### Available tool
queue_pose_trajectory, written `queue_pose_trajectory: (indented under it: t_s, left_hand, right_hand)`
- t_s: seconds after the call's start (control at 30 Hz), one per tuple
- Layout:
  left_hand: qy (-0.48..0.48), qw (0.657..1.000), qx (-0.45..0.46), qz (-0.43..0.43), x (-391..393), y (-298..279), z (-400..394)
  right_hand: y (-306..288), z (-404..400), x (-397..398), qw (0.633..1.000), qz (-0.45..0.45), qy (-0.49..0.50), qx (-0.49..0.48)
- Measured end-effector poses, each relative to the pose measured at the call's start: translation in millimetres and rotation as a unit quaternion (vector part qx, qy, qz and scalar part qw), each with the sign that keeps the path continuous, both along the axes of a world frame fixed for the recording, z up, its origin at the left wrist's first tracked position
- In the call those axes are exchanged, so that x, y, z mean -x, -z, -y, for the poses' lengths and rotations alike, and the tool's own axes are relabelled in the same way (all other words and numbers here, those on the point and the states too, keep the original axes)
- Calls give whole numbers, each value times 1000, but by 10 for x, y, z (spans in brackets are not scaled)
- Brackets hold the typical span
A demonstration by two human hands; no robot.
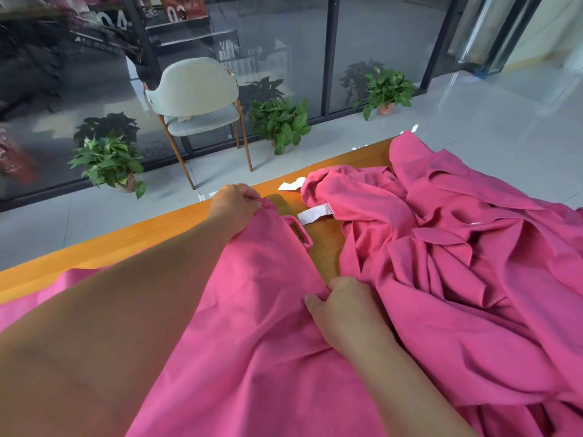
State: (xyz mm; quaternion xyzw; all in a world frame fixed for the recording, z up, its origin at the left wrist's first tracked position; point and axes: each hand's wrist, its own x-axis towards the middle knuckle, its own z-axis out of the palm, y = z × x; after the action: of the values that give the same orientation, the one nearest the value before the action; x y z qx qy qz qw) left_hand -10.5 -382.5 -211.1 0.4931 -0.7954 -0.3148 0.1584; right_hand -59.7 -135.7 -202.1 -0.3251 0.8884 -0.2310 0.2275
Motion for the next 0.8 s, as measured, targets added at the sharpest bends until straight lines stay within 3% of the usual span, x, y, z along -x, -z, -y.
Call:
queue_pose_trajectory:
  t_s: [0.13, 0.27, 0.5, 0.67, 0.73, 0.8]
  left_hand:
    - [29, 1000, -8, 0, 5, -25, -28]
    - [86, 993, 1, 82, 35, -101, -17]
    - [32, 996, 1, 80, 70, -80, -7]
    - [2, 987, 127, 100, 50, -40, -153]
    - [-9, 978, 200, 57, -40, -86, -329]
    - [49, 974, 218, 20, -190, -45, -553]
  right_hand:
    - [-20, -40, -67, 999, -25, -16, -15]
    - [27, -62, -74, 1000, -18, 6, 17]
    - [66, -40, -68, 999, -50, 11, -12]
    - [35, -71, -50, 999, -7, 8, 36]
    - [10, -118, -50, 997, 28, 1, 71]
    - [-29, -187, -24, 994, 72, -6, 79]
